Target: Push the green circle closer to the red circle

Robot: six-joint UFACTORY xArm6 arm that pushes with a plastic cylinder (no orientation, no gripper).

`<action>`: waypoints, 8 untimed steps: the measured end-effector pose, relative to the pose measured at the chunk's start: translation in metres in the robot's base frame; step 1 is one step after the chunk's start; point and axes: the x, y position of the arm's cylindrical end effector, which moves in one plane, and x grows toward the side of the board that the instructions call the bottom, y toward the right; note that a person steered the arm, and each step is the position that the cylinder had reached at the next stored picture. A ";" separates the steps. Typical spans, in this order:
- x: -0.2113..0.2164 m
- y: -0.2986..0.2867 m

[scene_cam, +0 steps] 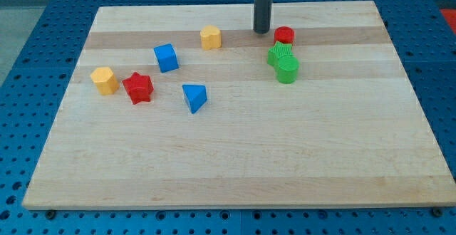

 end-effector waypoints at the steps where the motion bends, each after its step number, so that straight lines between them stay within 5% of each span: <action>1: -0.005 0.016; 8: 0.018 0.051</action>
